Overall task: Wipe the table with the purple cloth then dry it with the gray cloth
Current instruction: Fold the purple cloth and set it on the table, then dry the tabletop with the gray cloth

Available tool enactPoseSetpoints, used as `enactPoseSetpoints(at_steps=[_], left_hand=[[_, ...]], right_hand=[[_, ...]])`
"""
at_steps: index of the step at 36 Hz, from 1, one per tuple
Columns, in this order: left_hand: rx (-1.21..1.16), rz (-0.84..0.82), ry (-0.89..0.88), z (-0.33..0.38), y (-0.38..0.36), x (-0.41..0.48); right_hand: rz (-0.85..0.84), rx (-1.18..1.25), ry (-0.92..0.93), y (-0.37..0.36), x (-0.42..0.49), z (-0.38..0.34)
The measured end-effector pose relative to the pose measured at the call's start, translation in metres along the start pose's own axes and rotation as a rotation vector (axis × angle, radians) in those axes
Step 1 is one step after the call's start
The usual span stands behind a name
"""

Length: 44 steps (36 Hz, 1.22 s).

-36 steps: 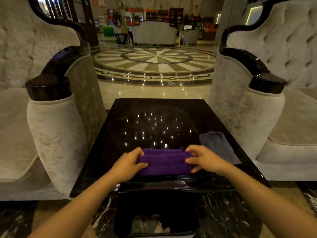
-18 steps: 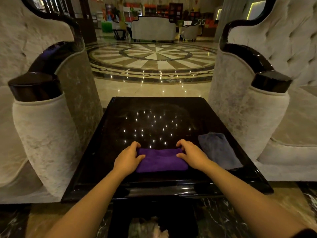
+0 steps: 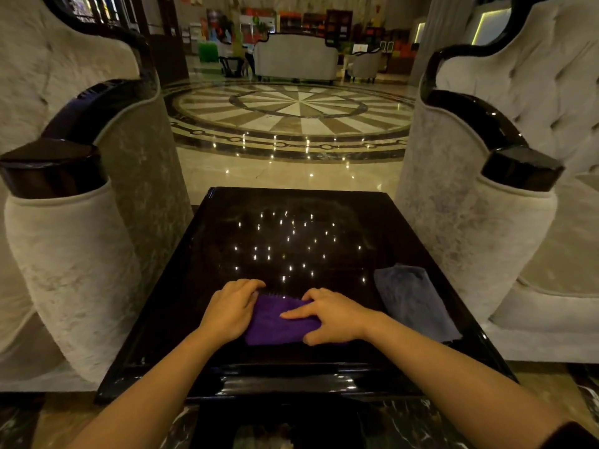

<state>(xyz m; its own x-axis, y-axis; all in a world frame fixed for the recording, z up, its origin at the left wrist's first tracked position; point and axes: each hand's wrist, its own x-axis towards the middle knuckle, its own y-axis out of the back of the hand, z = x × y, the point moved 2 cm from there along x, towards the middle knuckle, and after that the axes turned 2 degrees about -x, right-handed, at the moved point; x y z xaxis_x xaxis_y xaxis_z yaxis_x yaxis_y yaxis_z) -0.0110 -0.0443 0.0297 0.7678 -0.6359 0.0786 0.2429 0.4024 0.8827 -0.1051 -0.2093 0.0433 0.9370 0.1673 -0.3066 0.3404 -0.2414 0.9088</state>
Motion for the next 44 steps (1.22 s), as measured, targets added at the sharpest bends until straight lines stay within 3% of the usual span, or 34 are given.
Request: enactPoseSetpoints(at_steps=[6,9,16,19,25,29,37,44], left_hand=[[0.157,-0.023,0.056,-0.007,-0.002,0.019],[0.22,-0.062,0.099,-0.009,-0.005,0.032],[0.239,-0.157,0.178,-0.014,-0.014,0.049],[0.232,-0.177,0.19,-0.014,-0.015,0.053],[0.254,-0.224,0.194,-0.018,-0.02,0.06],[0.268,-0.221,0.2,-0.02,-0.024,0.062],[0.267,-0.221,0.205,-0.02,-0.024,0.062],[0.252,-0.238,0.22,-0.018,-0.021,0.063]], right_hand=[[0.093,0.315,-0.042,0.015,0.001,0.006],[0.223,0.436,-0.155,0.032,0.001,0.03],[0.643,0.493,-0.478,0.09,-0.001,0.112],[0.718,0.406,-0.588,0.104,0.004,0.151],[0.595,0.162,-0.77,0.093,0.021,0.199],[0.427,0.176,-0.812,0.066,0.033,0.208],[0.316,0.192,-0.854,0.061,0.03,0.208],[0.422,0.305,-0.789,0.059,0.008,0.188]])
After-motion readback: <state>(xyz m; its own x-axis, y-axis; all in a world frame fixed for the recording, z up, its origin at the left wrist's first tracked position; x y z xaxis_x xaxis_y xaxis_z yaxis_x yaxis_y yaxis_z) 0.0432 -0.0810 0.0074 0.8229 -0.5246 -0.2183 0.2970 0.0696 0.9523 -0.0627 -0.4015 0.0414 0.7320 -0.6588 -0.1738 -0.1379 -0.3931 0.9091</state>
